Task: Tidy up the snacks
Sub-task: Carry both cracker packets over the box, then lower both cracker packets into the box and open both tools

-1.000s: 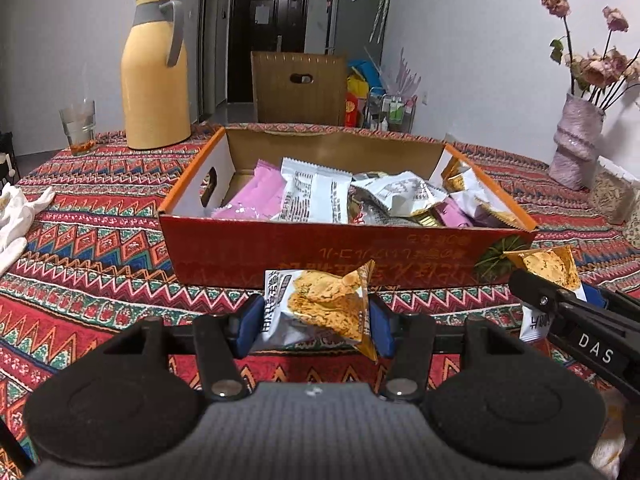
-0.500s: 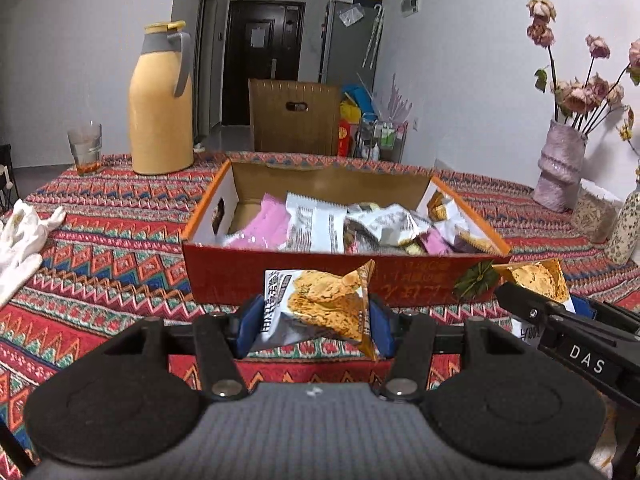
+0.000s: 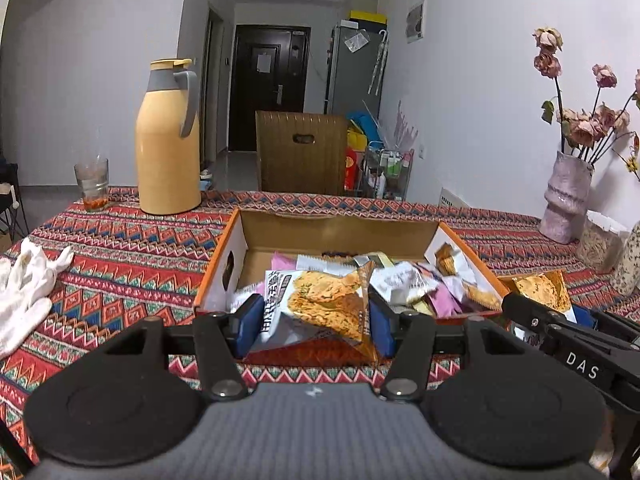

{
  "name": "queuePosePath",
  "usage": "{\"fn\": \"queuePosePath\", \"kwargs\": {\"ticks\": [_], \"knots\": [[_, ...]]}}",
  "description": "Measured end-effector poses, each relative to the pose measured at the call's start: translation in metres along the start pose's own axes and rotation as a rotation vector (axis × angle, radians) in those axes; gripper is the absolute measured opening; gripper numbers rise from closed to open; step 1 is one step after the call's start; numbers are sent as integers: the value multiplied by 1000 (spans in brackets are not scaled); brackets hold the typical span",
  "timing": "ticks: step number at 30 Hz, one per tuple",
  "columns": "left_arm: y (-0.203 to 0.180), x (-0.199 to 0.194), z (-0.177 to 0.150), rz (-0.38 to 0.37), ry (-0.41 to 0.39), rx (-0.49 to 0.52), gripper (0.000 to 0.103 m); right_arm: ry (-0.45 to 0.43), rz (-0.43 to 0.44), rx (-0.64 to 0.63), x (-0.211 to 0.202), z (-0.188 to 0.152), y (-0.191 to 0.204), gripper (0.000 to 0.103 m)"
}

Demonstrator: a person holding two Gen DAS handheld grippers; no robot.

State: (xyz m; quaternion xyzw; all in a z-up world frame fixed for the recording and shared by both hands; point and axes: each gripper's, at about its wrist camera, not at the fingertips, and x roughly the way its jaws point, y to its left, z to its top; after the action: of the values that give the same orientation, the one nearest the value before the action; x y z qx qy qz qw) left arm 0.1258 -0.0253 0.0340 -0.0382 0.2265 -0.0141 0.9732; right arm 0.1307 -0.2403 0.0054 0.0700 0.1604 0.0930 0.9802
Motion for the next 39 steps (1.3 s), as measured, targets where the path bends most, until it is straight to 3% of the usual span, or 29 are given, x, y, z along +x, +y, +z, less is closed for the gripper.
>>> {"fn": "queuePosePath", "kwargs": {"ticks": [26,33,39], "knots": [[4,79,54,62,-12,-10,57,-22,15,-41,88,55,-1,43],[5,111,66,78,-12,-19,57,-20,6,-38,115,60,-1,42],[18,132,56,77,-7,-49,57,-32,5,-23,126,48,-5,43]]}}
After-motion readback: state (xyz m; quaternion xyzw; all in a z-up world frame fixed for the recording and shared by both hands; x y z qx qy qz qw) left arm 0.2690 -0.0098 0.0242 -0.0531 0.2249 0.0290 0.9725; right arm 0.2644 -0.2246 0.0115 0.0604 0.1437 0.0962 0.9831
